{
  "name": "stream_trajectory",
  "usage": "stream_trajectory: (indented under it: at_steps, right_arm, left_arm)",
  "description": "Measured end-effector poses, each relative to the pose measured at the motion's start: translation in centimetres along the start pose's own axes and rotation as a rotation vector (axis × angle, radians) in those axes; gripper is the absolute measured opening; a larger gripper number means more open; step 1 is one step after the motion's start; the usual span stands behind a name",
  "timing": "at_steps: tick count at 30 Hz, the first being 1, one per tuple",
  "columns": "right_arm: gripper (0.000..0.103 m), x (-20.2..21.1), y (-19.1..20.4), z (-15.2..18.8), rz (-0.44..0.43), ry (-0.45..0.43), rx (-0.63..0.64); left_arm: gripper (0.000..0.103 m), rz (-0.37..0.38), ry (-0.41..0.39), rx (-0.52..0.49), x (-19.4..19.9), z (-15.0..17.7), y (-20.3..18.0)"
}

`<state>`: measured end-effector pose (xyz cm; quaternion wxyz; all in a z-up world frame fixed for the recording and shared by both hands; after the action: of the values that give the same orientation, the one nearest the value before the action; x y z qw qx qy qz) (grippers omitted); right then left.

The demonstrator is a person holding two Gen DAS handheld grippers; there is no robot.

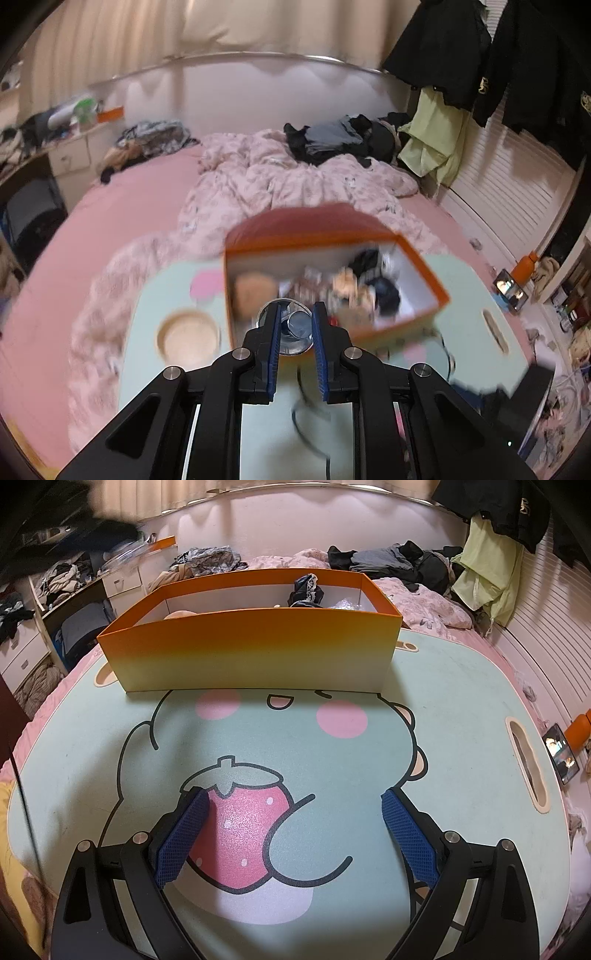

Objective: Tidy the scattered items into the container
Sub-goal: 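Lower the silver bottle onto the table and open the left gripper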

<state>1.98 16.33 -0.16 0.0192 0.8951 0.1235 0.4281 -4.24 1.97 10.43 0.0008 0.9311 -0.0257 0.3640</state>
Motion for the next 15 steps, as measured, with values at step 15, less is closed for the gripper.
stream_trajectory:
  at_steps: [15]
  right_arm:
    - [0.095, -0.3, 0.4, -0.2, 0.001, 0.003, 0.001]
  left_arm:
    - [0.010, -0.005, 0.051, -0.007, -4.5, 9.2, -1.9]
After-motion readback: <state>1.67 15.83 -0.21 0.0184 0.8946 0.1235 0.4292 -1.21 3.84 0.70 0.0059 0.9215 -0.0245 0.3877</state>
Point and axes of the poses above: each gripper's, at about its wrist camera, not at the fingertips, and x roughly against the way its jaws point, y to its left, z to its underside, the point moved 2 cm from there along -x, roughly the way its jaws point, and after that the axes turned 10 degrees about -z, right-handed, at the moved point
